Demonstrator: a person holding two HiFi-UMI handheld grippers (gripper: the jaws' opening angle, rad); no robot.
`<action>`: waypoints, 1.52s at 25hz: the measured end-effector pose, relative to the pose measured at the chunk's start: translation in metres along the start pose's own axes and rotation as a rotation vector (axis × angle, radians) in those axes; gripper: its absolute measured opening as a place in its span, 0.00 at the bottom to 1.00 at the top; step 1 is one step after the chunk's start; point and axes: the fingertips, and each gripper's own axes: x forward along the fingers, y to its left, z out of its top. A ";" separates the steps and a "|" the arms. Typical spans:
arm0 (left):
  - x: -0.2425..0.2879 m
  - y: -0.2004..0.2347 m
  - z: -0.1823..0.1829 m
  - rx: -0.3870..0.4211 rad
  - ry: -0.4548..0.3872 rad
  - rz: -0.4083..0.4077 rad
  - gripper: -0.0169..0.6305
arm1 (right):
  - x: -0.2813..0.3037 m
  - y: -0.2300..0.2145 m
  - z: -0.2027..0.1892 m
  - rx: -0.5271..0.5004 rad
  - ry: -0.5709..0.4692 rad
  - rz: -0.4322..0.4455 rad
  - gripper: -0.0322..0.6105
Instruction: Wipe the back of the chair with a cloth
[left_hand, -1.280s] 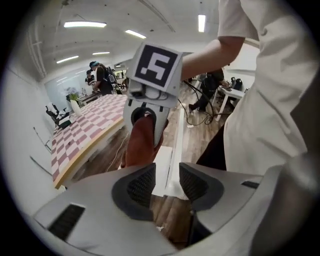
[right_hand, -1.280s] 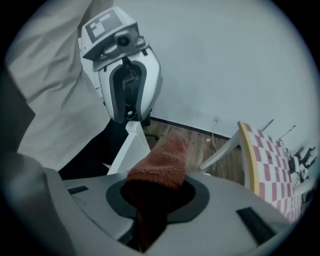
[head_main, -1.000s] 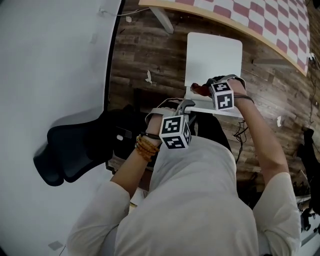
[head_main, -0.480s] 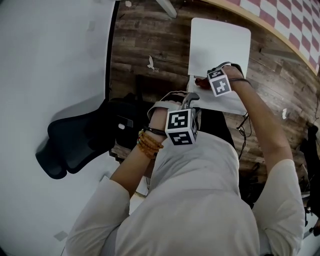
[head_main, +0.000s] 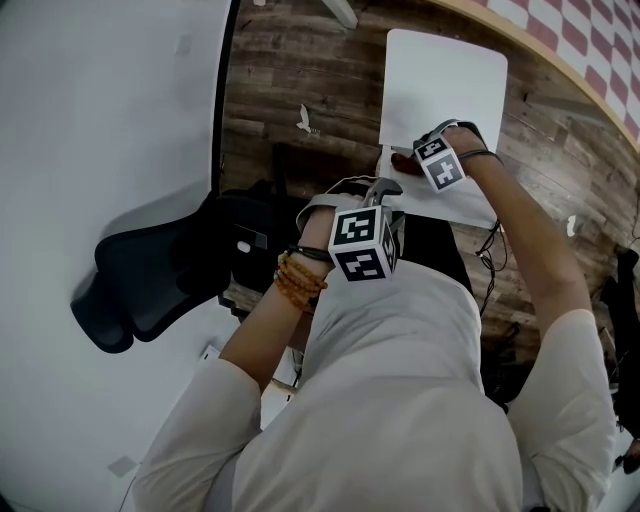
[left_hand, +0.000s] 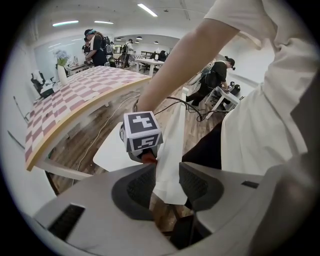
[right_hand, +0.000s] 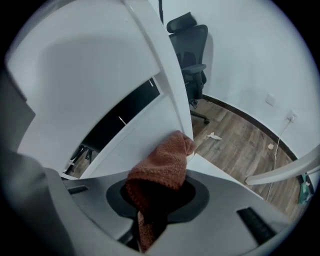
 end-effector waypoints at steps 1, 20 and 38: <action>0.000 0.000 0.000 0.001 0.000 0.001 0.30 | -0.003 0.001 0.003 -0.014 -0.009 -0.004 0.18; 0.002 -0.002 -0.002 -0.026 0.009 0.024 0.31 | -0.108 0.059 0.048 -0.277 -0.010 -0.132 0.18; 0.000 0.000 0.000 -0.068 -0.003 0.034 0.30 | -0.104 0.073 0.026 -0.267 0.045 -0.106 0.18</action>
